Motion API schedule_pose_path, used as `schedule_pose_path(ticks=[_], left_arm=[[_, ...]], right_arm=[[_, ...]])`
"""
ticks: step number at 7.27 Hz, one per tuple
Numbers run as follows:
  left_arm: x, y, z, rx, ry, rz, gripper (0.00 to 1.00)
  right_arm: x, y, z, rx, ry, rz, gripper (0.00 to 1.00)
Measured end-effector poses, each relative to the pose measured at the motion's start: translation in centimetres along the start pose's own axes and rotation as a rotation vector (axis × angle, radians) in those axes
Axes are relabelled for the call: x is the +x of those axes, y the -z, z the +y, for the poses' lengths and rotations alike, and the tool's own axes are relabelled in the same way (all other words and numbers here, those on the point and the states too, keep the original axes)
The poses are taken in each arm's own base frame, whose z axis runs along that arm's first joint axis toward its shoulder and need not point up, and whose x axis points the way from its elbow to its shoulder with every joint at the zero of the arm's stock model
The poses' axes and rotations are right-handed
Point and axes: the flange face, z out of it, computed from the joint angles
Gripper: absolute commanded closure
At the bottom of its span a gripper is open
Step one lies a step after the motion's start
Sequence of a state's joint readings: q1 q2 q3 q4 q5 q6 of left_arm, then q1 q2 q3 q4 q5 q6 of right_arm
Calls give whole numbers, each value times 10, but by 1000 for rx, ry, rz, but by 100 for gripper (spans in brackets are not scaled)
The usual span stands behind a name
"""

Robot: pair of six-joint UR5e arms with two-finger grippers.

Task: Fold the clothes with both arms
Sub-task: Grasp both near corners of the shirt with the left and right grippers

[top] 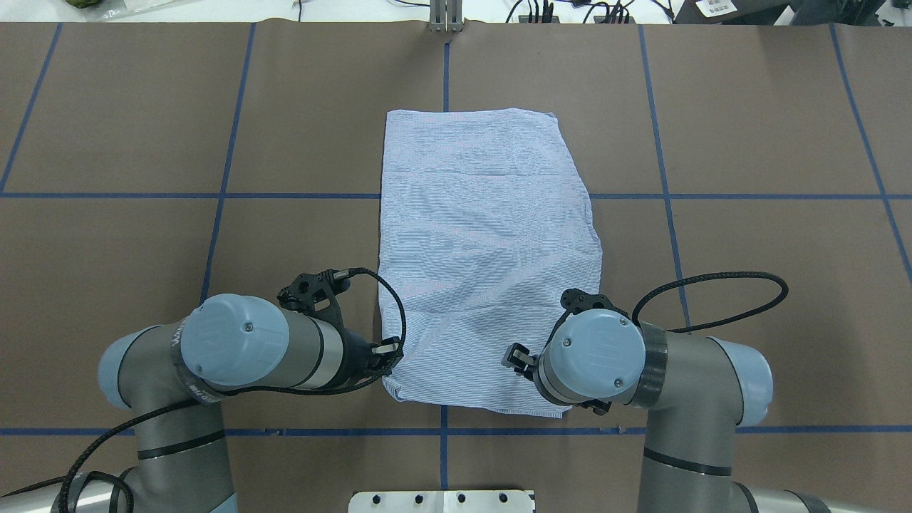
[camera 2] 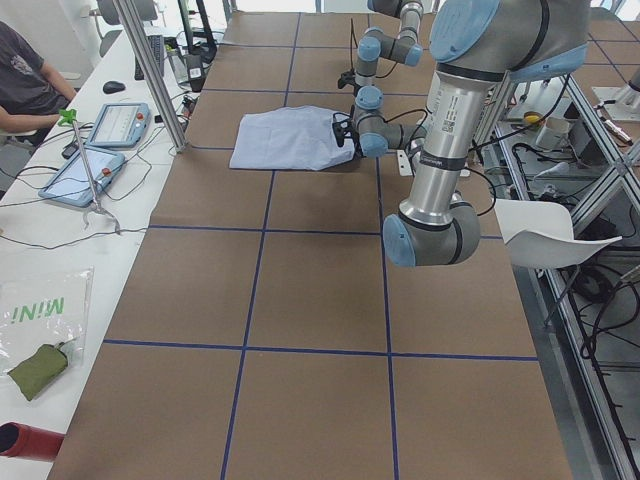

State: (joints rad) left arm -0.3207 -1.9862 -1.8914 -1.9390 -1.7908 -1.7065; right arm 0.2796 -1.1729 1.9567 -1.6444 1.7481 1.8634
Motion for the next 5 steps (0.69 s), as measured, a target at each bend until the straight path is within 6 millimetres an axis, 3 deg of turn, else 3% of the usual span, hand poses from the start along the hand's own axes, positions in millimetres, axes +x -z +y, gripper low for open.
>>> schedule_pose_path(ticks=[5], left_arm=[[1, 0, 1, -3, 4, 3, 100]], right_arm=[[-3, -7, -10, 7, 11, 24, 0]])
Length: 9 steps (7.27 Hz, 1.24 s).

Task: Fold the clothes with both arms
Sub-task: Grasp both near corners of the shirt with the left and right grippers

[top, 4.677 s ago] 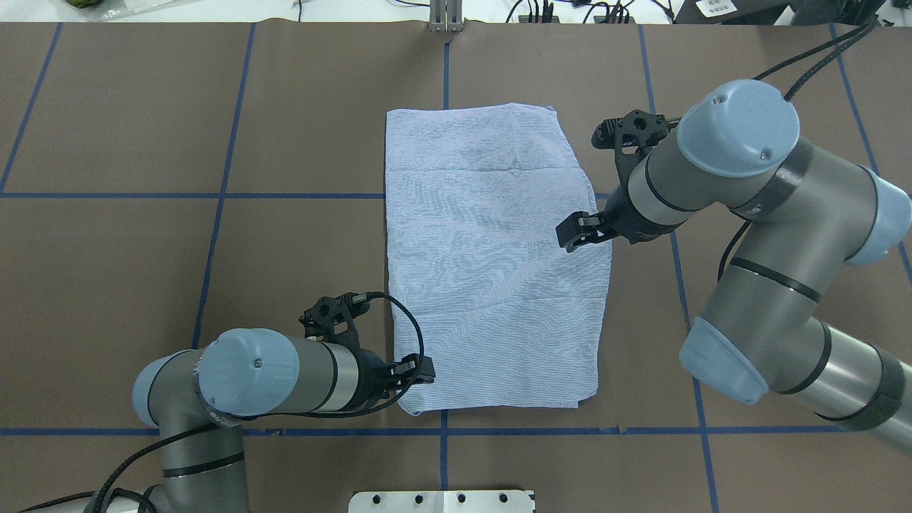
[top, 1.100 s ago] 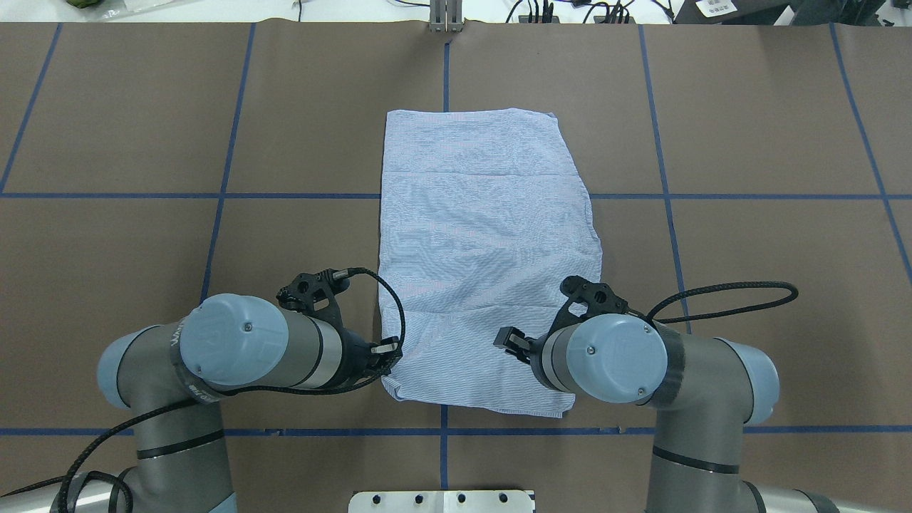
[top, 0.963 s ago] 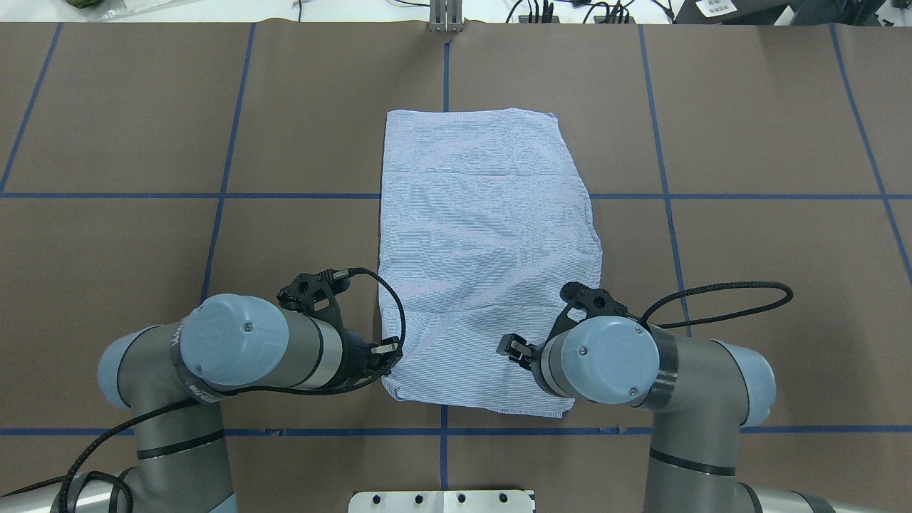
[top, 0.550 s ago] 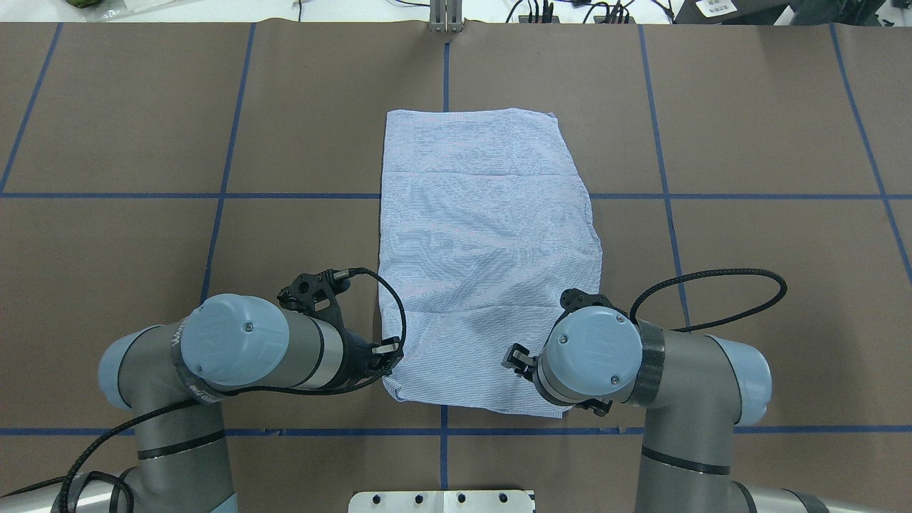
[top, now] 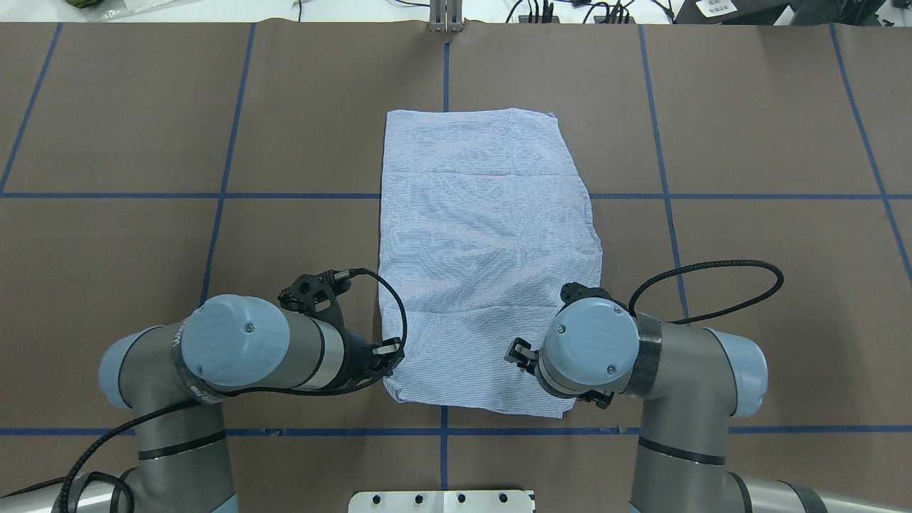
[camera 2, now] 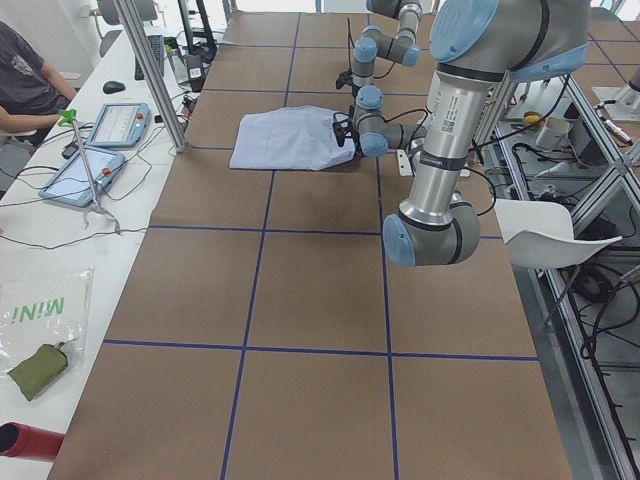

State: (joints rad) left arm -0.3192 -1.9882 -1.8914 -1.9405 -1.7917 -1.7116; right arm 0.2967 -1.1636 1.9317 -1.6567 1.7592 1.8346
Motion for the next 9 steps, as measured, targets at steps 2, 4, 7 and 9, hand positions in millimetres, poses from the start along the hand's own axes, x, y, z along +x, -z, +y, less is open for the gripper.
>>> schedule_pose_path(ticks=[2, 4, 7, 9], left_arm=[[1, 0, 0, 0, -1, 1, 100], [1, 0, 0, 0, -2, 2, 100], [2, 0, 1, -1, -2, 3, 100], [2, 0, 1, -1, -3, 3, 100]], right_arm=[[-2, -6, 0, 1, 1, 11, 0], [-3, -10, 4, -2, 5, 18, 0], [-4, -10, 15, -26, 15, -31, 0], [-3, -13, 19, -35, -3, -45, 0]])
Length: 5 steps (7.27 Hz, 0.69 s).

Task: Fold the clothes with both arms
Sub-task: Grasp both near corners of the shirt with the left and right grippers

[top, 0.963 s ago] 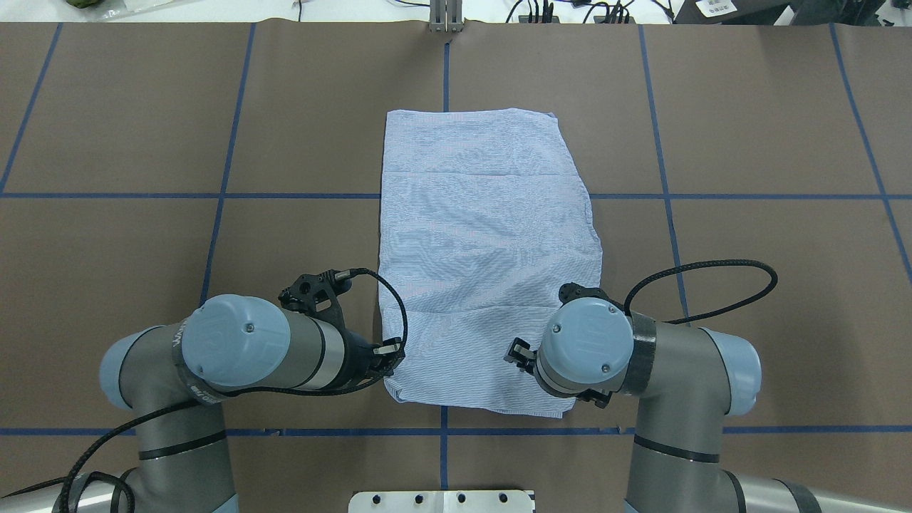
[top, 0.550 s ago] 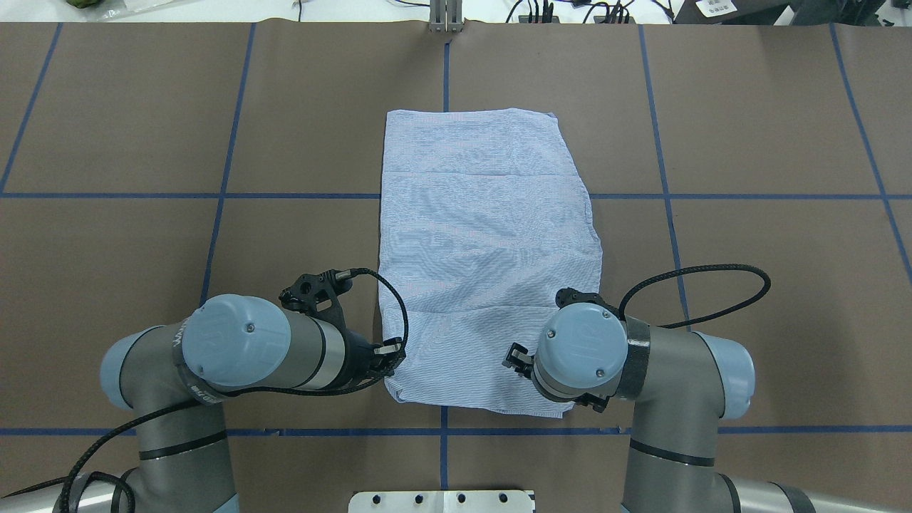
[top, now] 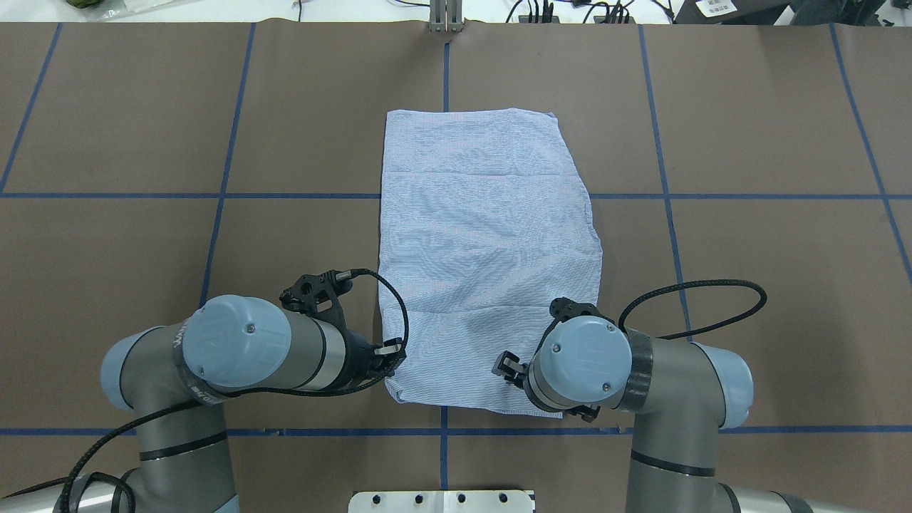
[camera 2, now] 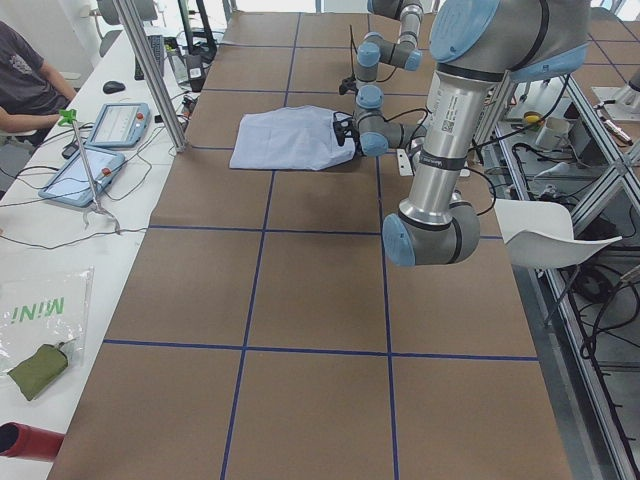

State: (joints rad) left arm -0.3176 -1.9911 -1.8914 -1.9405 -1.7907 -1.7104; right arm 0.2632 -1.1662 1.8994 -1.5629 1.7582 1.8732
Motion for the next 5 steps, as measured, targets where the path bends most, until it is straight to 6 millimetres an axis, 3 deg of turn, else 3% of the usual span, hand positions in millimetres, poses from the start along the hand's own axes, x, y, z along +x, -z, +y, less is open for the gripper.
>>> schedule_pose_path(ticks=[5], left_arm=[[0, 0, 0, -1, 0, 0, 100]], right_arm=[[5, -13, -3, -1, -15, 30, 0]])
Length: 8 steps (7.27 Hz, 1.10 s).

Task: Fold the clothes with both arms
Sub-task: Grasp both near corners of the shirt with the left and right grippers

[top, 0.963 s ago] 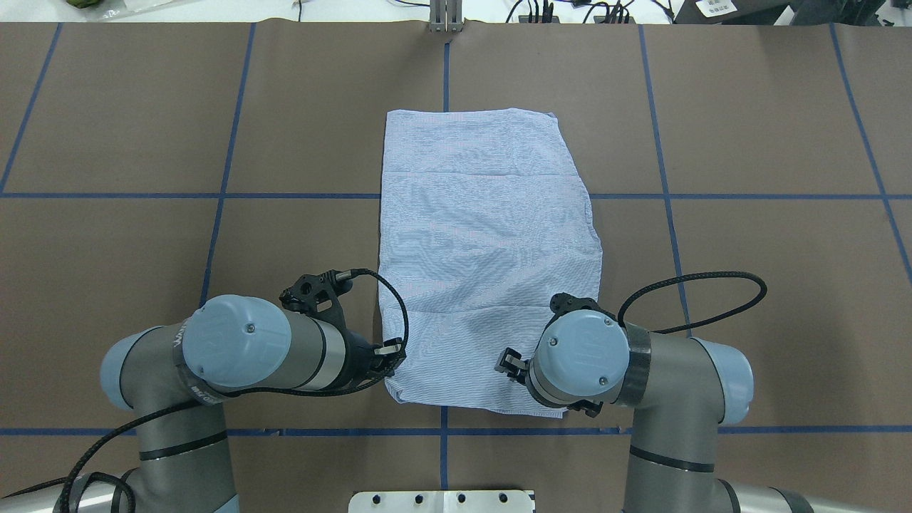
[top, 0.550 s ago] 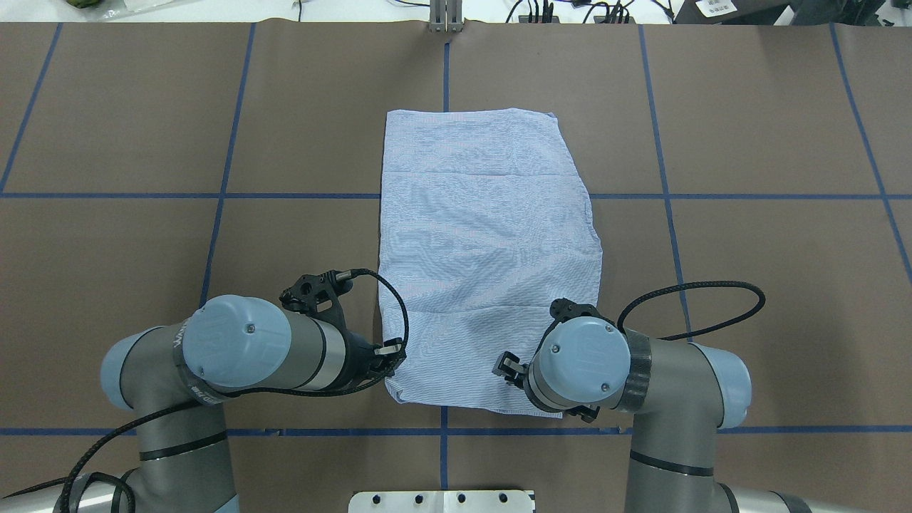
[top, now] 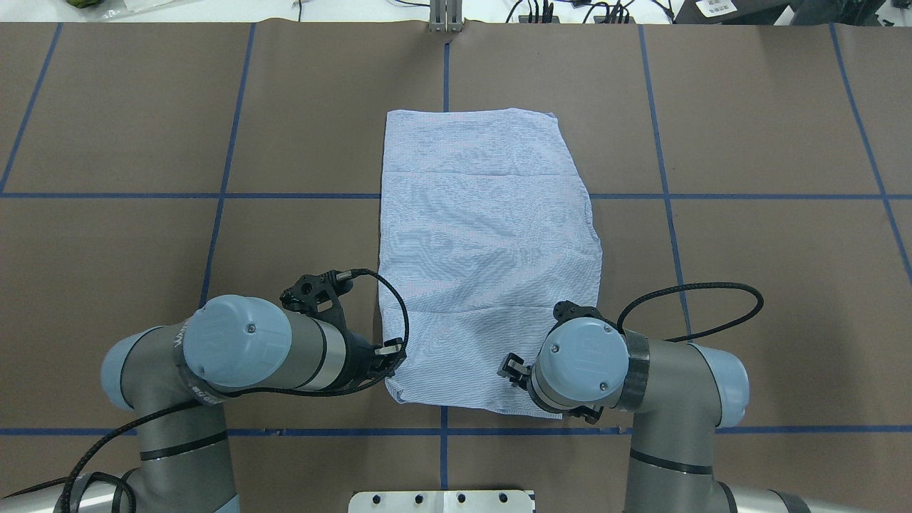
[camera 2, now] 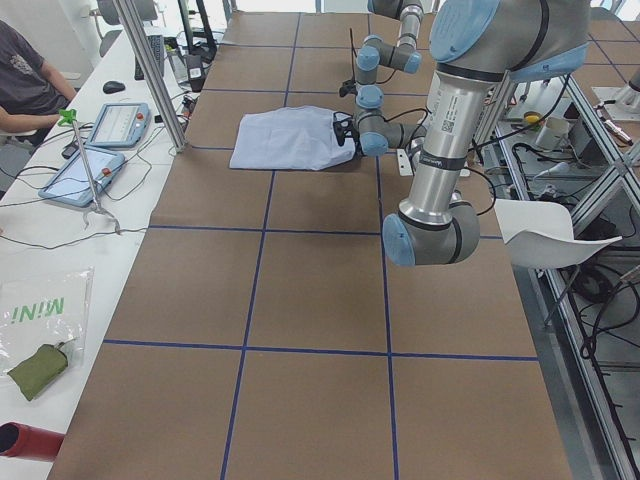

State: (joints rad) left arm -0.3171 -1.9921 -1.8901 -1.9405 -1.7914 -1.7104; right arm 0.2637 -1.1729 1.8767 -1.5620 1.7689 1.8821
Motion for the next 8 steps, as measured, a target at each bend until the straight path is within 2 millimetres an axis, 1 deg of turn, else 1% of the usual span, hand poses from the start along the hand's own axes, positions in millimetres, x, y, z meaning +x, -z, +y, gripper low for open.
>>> schedule_pose_path(ticks=[5, 6, 7, 8], left_arm=[[0, -1, 0, 2, 0, -1, 100], [0, -1, 0, 2, 0, -1, 100], [0, -1, 0, 1, 0, -1, 100], [0, -1, 0, 1, 0, -1, 100]], right_arm=[[7, -2, -4, -1, -7, 15, 1], [7, -2, -4, -1, -7, 16, 16], [8, -2, -4, -1, -9, 17, 34], [8, -2, -3, -1, -15, 17, 46]])
